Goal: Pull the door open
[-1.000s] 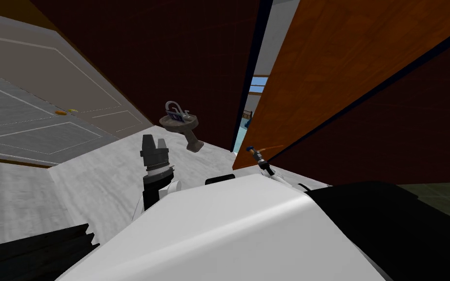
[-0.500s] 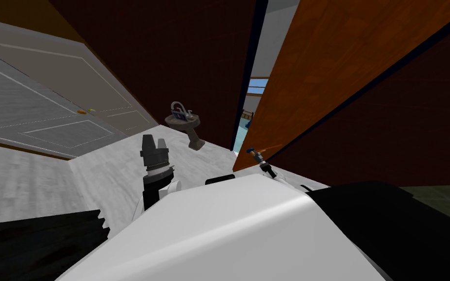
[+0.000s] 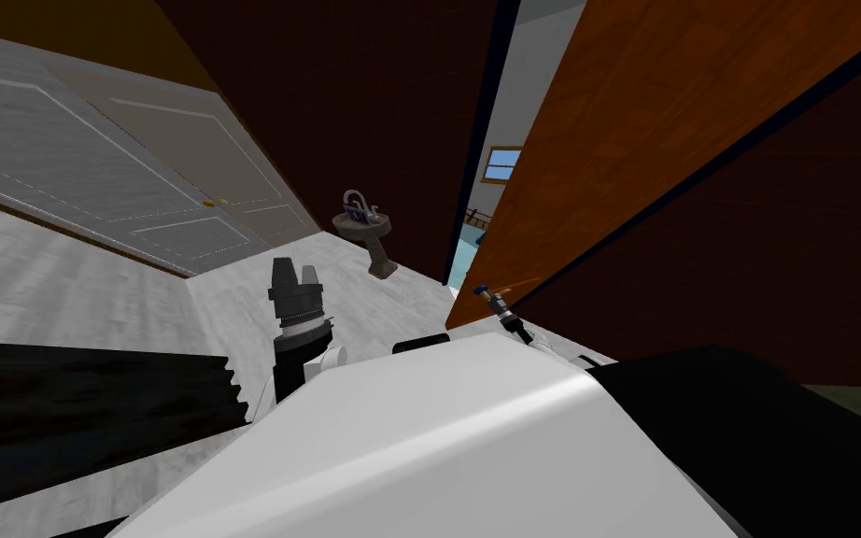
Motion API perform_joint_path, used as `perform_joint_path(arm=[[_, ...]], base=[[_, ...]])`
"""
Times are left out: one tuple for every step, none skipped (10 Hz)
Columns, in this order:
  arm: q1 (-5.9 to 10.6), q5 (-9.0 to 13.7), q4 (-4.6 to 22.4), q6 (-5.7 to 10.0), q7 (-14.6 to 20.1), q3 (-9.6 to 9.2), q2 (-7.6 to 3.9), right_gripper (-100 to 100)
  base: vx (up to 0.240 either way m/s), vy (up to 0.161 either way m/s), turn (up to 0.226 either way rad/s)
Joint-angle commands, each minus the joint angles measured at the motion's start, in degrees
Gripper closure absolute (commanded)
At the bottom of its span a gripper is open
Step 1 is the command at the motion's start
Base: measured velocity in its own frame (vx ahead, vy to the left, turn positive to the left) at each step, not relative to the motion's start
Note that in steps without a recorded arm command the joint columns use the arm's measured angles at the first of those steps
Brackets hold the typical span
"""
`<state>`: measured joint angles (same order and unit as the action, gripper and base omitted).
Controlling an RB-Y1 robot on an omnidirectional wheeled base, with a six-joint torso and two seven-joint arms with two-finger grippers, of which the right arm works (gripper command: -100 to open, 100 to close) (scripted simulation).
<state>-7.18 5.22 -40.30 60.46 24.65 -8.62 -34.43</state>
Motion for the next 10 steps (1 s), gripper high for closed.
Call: perform_joint_path(arm=[[-0.37, 0.01, 0.75, 1.5, 0.26, -0.24, -0.53, 100], [-0.59, 0.01, 1.06, 2.23, 0.48, -0.41, -0.81, 100], [-0.79, 0.02, 1.34, 2.88, 0.67, -0.55, -1.06, 100], [-0.95, 0.02, 1.57, 3.42, 0.83, -0.68, -1.27, 100], [-1.13, 0.02, 1.83, 4.02, 1.01, -0.81, -1.5, 100], [-1.08, -0.06, 1.21, 3.13, 0.91, -0.94, -1.11, 100], [-1.07, -0.07, 1.82, 3.87, 1.1, -1.15, -1.23, 100], [-1.07, -0.06, 1.96, 4.05, 1.14, -1.18, -1.28, 100], [-1.08, -0.04, 2.26, 4.44, 1.21, -1.27, -1.39, 100], [-1.09, -0.03, 2.6, 4.89, 1.3, -1.36, -1.51, 100]], base=[[-0.203, -0.083, 0.171], [-0.202, -0.079, 0.159], [-0.185, -0.082, 0.143], [-0.163, -0.099, 0.12], [-0.193, -0.08, 0.135], [-0.089, -0.028, 0.037], [-0.123, -0.029, 0.154], [-0.155, -0.054, 0.123], [-0.153, -0.092, 0.126], [-0.177, -0.108, 0.179]])
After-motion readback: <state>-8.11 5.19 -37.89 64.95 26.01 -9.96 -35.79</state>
